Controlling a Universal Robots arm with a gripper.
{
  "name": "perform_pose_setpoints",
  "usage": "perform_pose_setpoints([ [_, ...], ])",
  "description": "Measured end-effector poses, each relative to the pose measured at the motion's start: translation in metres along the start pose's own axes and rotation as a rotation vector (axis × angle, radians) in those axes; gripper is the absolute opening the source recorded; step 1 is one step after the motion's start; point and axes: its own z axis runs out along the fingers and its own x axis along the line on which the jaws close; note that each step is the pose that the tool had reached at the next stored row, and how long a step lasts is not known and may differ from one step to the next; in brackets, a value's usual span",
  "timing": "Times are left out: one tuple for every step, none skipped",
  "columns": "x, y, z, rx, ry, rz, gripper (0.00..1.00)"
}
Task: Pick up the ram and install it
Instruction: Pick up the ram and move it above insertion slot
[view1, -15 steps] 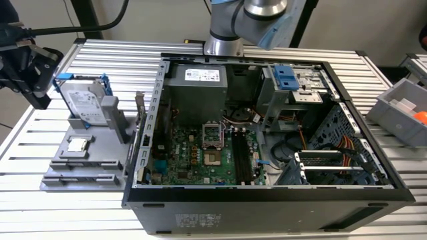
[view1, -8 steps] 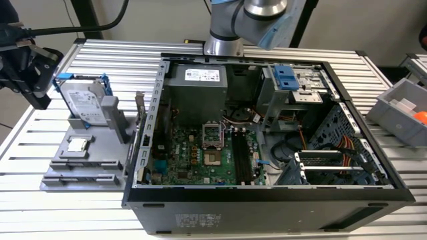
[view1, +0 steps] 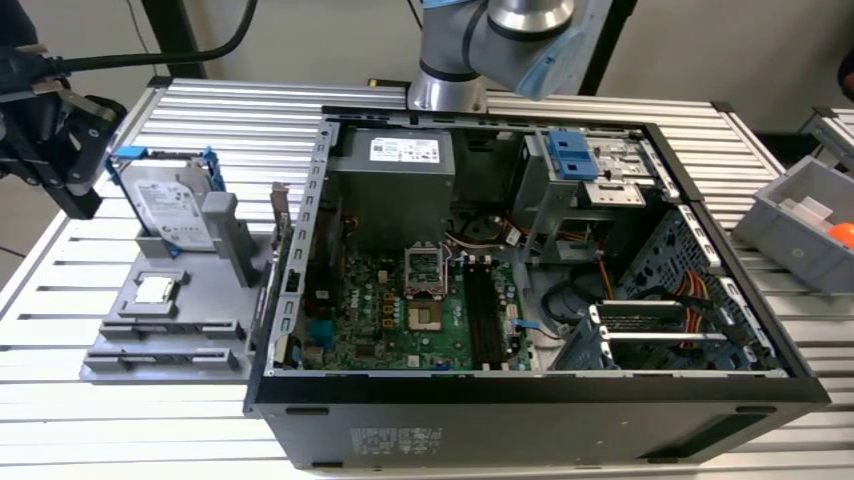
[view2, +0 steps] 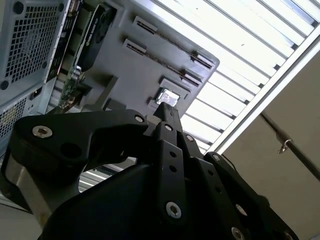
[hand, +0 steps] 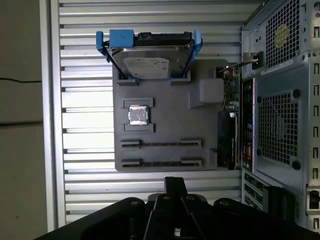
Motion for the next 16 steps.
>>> perform_pose_setpoints([
  [0.0000,0.0000,0.0000,0.0000,0.0000,0.000,0.00],
  [0.0000,-0.0001,0.0000,0.0000,-0.0001,0.000,0.00],
  [0.0000,-0.0001,0.0000,0.0000,0.0000,0.000,0.00],
  [0.0000,-0.0001,0.0000,0.0000,0.0000,0.000,0.00],
  [0.0000,-0.0001,0.0000,0.0000,0.0000,0.000,0.00],
  [0.0000,-0.0001,0.0000,0.0000,-0.0001,0.000,0.00],
  [0.0000,-0.0002,0.0000,0.0000,0.0000,0.000,0.00],
  [0.0000,-0.0002,0.0000,0.0000,0.0000,0.000,0.00],
  [0.0000,-0.0002,0.0000,0.0000,0.0000,0.000,0.00],
  [0.0000,-0.0002,0.0000,0.0000,0.0000,-0.001,0.00],
  [0.0000,-0.0002,0.0000,-0.0001,0.0001,-0.004,0.00],
  [0.0000,-0.0002,0.0000,-0.0002,0.0005,-0.011,0.00],
  [0.0000,-0.0002,-0.0001,-0.0002,0.0011,-0.017,0.00],
  [0.0000,-0.0002,0.0000,-0.0003,0.0014,-0.022,0.00],
  [0.0000,-0.0002,0.0000,-0.0003,0.0015,-0.023,0.00],
  [0.0000,-0.0002,0.0000,-0.0003,0.0017,-0.023,0.00],
])
